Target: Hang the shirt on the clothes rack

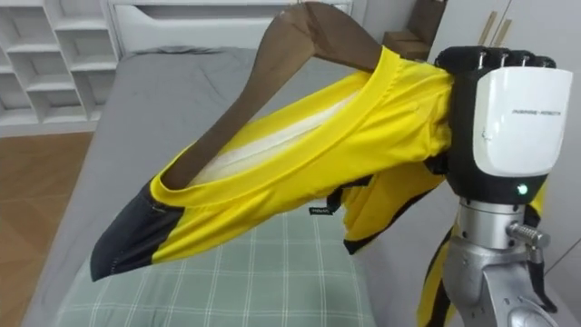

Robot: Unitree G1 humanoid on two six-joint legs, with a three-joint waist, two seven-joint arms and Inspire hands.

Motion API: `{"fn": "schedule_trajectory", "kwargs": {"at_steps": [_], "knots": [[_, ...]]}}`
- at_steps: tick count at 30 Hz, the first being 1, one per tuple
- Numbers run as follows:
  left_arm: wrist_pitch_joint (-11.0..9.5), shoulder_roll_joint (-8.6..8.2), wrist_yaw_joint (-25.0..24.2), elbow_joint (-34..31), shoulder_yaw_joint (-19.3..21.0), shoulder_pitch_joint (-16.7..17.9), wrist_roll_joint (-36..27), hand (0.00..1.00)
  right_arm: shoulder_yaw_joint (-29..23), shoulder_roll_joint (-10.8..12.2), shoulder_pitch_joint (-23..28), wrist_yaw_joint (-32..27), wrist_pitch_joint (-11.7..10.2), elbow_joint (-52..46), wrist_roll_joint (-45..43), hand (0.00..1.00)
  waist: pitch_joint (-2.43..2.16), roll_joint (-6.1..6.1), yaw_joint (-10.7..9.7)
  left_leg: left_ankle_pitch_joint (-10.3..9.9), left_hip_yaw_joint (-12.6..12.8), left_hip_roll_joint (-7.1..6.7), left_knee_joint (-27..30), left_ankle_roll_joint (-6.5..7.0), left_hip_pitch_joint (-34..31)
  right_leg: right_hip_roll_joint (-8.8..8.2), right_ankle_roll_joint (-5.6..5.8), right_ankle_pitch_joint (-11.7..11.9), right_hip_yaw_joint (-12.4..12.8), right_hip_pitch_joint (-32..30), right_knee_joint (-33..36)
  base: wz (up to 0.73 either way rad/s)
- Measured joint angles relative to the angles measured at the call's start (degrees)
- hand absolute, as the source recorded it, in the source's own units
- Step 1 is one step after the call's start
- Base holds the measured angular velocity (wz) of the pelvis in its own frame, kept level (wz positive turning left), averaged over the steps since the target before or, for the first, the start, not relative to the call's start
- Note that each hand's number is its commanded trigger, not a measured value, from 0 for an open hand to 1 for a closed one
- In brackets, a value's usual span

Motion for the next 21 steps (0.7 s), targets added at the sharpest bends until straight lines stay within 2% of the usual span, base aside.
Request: {"fn": "schedule_trajectory", "kwargs": {"at_steps": [5, 11, 13, 19, 21], "knots": [[-0.61, 0.04, 6.02, 11.23, 3.24, 1.24, -0.09, 0.00, -1.45, 0.02, 0.70, -2.18, -0.73, -0.10, 0.03, 1.00, -0.10, 0.11, 0.59, -0.03, -0.29, 0.29, -0.52, -0.06, 0.21, 0.22, -0.18, 0.15, -0.69, 0.63, -0.71, 0.07], [-0.46, -0.61, 12.51, 18.44, 4.35, 3.29, 1.98, 0.00, -1.81, 0.03, 1.44, -3.34, -0.93, -0.34, 0.08, 1.00, -0.09, 0.14, 0.89, -0.08, -0.46, 0.27, -0.79, -0.08, 0.24, 0.20, -0.18, 0.15, -0.86, 0.54, -0.63, 0.01], [-0.15, -1.25, 13.96, 19.25, 4.41, 3.32, 2.27, 0.00, -1.81, 0.04, 1.58, -3.78, -1.20, -0.81, 0.31, 1.00, -0.09, 0.32, 1.07, -0.08, -0.44, 0.27, -0.81, -0.08, 0.36, 0.20, -0.20, 0.18, -0.86, 0.61, -0.59, 0.00], [-0.17, -4.17, 16.97, 19.99, 4.78, 2.98, 2.76, 0.00, -2.11, 0.47, 7.96, -4.11, -2.28, -2.89, 0.99, 1.00, 0.05, 0.76, 2.25, -0.31, 0.18, 0.28, -1.01, -0.06, 1.33, 0.25, -0.19, 0.18, -0.25, 1.26, -0.55, -0.03], [-0.17, -4.55, 17.86, 19.96, 4.84, 3.02, 3.91, 0.00, -2.20, 0.59, 9.96, -4.12, -2.29, -2.91, 0.88, 1.00, 0.03, 0.53, 2.24, -0.32, 0.80, 0.25, -1.02, -0.06, 1.02, 0.29, -0.15, 0.17, 0.33, 0.59, -0.09, -0.20]]}}
